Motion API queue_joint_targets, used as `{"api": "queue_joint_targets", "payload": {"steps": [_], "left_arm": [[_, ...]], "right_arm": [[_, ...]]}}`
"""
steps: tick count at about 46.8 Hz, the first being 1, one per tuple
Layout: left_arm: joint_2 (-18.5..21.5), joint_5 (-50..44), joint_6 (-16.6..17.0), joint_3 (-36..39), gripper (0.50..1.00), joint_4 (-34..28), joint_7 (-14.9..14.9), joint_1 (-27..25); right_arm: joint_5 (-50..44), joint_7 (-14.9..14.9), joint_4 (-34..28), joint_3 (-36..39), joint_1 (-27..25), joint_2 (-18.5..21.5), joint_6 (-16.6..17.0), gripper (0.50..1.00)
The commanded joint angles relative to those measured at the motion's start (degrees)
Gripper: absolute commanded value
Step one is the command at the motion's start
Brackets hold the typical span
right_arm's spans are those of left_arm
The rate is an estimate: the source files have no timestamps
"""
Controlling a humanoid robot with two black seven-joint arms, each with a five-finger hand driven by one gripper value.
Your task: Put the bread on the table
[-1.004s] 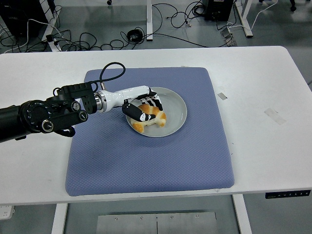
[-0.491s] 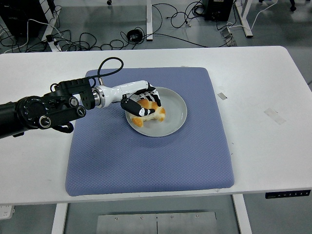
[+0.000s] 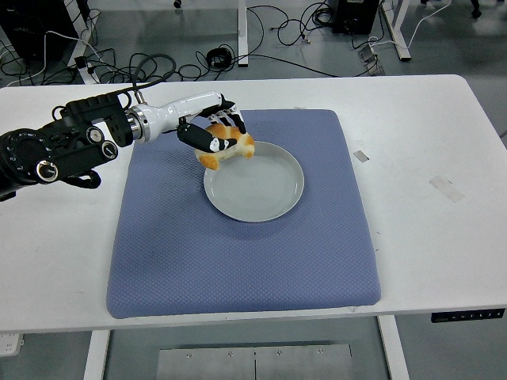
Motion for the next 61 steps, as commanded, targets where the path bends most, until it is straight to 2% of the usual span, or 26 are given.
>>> {"api": "queue_joint_targets", "payload": {"steps": [1,20,61], "left_arm": [[0.6,0.0,0.0,-0.8,0.507,1.1,0.0,0.1],[1.1,-3.1,0.3,-0.7,0.510,9.9,-0.5,1.6],[3.8,-3.1,0.5,-0.7,0.527,10.3,-0.6,9.0]], "right_arm": [[0.0,0.0,0.0,0.0,0.0,0.0,0.0,1.000],[0.0,0.0,0.0,0.0,0.0,0.0,0.0,1.000],[0.0,0.0,0.0,0.0,0.0,0.0,0.0,1.000]]}}
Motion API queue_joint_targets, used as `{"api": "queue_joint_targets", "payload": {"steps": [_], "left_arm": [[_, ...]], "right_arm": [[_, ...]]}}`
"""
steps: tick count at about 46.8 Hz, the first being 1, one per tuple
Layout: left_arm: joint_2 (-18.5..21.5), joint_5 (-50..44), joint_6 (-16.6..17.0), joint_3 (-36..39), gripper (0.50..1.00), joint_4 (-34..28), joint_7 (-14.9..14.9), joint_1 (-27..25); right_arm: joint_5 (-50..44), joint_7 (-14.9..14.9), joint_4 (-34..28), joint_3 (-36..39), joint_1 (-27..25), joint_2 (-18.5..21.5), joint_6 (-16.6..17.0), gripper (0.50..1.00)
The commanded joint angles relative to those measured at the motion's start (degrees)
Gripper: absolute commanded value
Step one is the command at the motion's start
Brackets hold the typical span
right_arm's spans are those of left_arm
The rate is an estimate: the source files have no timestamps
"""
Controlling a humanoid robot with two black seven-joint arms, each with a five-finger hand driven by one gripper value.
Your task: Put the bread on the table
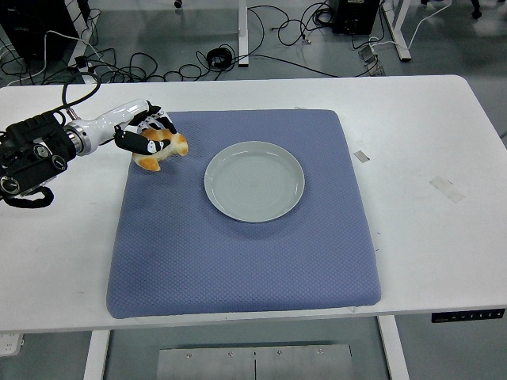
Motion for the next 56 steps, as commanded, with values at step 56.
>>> {"api": "queue_joint_targets", "payload": {"steps": [56], "left_arm": [[-0.2,0.0,1.2,0.2,0.586,0.0,0.0,2.1]], "right_arm": [[0.1,0.0,0.0,0.0,0.0,0.0,0.0,1.000]]}}
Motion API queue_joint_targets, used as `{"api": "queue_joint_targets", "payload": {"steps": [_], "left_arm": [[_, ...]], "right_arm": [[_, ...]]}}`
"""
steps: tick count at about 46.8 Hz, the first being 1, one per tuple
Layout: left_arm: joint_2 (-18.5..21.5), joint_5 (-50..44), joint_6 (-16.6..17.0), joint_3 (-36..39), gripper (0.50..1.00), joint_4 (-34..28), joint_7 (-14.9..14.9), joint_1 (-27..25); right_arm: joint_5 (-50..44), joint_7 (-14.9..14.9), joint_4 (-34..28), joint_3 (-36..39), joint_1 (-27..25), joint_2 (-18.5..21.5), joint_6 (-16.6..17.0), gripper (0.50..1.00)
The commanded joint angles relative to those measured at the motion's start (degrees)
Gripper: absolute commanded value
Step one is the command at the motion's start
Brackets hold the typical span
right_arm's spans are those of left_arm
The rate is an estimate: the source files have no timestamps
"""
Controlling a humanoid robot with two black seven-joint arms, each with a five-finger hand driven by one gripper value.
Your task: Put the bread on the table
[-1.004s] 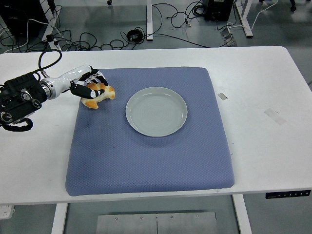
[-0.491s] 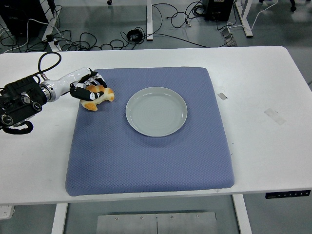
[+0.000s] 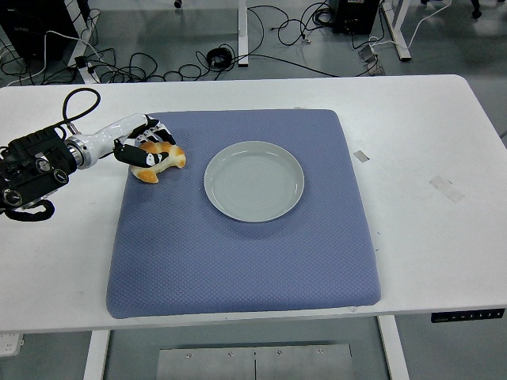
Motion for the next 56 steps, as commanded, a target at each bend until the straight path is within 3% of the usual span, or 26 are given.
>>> {"api": "queue_joint_targets", "payload": {"steps": [1,7,12,22,56], "left_arm": [[0.1,0.0,0.0,0.0,0.587,0.0,0.0,0.0],[0.0,0.0,0.0,0.0,0.625,0.0,0.0,0.0],[0.0,0.0,0.0,0.0,0.699,0.0,0.0,-0.1],[0.0,0.0,0.0,-0.3,0.757,0.0,0.0,-0.4],[0.1,-4.1,0.0,-0.4,0.828,0.0,0.0,-3.5]], "right_arm": [[0.0,0.0,0.0,0.0,0.0,0.0,0.0,1.000],[0.0,0.0,0.0,0.0,0.0,0.0,0.0,1.000],[0.0,0.0,0.0,0.0,0.0,0.0,0.0,1.000],[0.0,0.0,0.0,0.0,0.0,0.0,0.0,1.000],[0.0,0.0,0.0,0.0,0.0,0.0,0.0,1.000]]}}
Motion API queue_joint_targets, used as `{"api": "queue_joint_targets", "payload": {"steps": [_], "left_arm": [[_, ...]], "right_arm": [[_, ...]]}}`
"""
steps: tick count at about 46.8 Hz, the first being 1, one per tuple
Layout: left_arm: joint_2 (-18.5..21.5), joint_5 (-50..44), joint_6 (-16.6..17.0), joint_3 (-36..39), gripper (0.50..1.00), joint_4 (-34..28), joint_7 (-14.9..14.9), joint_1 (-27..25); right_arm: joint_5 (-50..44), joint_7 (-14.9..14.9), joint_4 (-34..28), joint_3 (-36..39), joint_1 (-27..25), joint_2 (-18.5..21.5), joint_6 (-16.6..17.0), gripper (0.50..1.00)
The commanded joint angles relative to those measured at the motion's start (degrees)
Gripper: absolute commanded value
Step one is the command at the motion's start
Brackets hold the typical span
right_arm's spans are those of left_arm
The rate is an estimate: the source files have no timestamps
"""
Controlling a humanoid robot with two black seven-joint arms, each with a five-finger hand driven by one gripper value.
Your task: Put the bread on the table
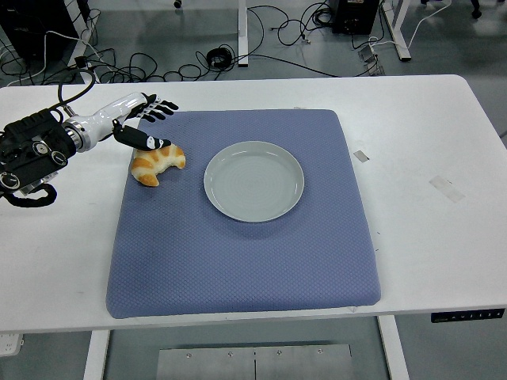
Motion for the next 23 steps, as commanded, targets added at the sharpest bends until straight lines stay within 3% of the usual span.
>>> {"api": "queue_joint_targets", "payload": {"steps": [1,7,17,23], "left_arm": [[0.0,-0.3,0.0,-0.2,0.831,0.0,0.0,-0.3],[0.0,-3.4,0.0,-0.2,0.861,0.0,0.0,-1.4],[0.0,-10.1,0.0,-0.2,0.958,0.0,0.0,-2.4],[-0.1,-10.5,0.0,-0.3,0.963,0.0,0.0,-2.5]], "right_arm": [[0.0,0.0,0.0,0.0,0.0,0.0,0.0,1.000],[0.0,0.0,0.0,0.0,0.0,0.0,0.0,1.000],[0.0,0.0,0.0,0.0,0.0,0.0,0.0,1.000],[0.0,0.0,0.0,0.0,0.0,0.0,0.0,1.000]]}}
